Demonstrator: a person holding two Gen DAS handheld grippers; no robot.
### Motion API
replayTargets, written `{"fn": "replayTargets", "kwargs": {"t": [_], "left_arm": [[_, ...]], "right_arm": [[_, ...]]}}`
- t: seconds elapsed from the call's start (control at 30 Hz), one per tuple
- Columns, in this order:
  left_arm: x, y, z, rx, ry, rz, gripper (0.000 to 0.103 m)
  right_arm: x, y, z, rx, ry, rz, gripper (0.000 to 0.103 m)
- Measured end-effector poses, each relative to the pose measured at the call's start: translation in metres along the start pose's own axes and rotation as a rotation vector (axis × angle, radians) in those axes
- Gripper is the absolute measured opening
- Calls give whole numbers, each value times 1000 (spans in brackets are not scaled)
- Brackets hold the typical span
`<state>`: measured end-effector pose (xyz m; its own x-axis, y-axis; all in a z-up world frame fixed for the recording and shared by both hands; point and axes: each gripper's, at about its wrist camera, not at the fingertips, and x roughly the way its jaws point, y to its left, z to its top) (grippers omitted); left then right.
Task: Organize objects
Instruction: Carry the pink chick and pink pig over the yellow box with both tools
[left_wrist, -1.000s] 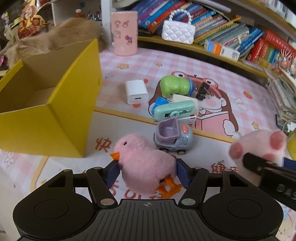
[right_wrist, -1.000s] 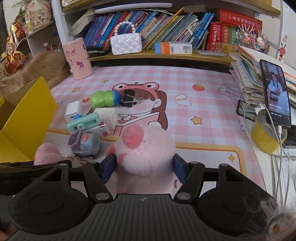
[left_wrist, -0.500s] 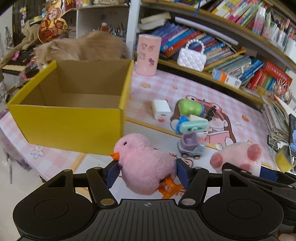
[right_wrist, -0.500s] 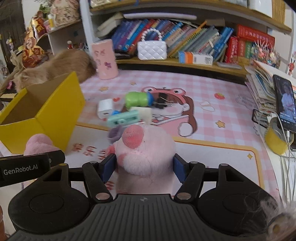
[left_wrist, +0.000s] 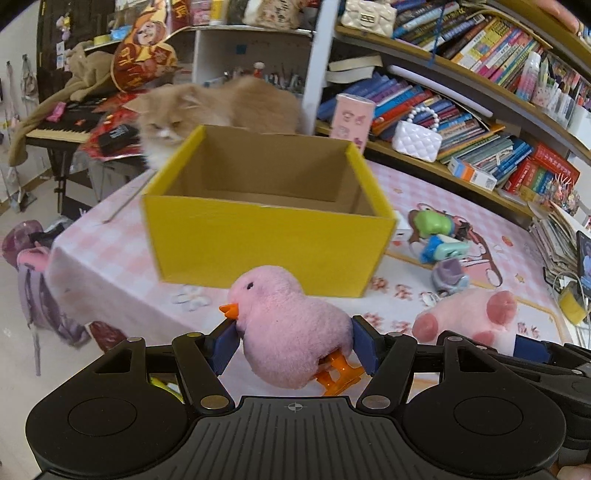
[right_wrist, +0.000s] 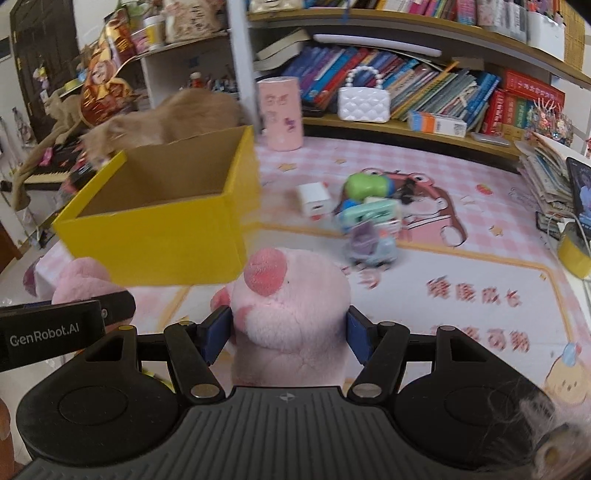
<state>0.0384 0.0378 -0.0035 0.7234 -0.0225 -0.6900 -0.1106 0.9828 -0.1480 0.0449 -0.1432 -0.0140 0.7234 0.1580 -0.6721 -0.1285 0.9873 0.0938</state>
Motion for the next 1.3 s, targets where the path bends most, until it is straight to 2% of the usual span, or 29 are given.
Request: {"fn": "replayTargets", "kwargs": {"t": [0.3, 0.5, 1.0, 1.3], "left_arm": [[-29, 59, -15, 9, -11, 4, 65], [-37, 79, -11, 17, -36, 7, 65], [-48, 98, -6, 54, -80, -14, 65], [-53, 99, 3, 44, -100, -33, 65]], "right_arm": [[-13, 72, -25, -20, 1, 26, 63], [-18, 99, -29, -17, -11, 35, 63], [-25, 121, -28, -5, -36, 21, 63], [-24, 130, -29, -59, -60, 14, 63]]}}
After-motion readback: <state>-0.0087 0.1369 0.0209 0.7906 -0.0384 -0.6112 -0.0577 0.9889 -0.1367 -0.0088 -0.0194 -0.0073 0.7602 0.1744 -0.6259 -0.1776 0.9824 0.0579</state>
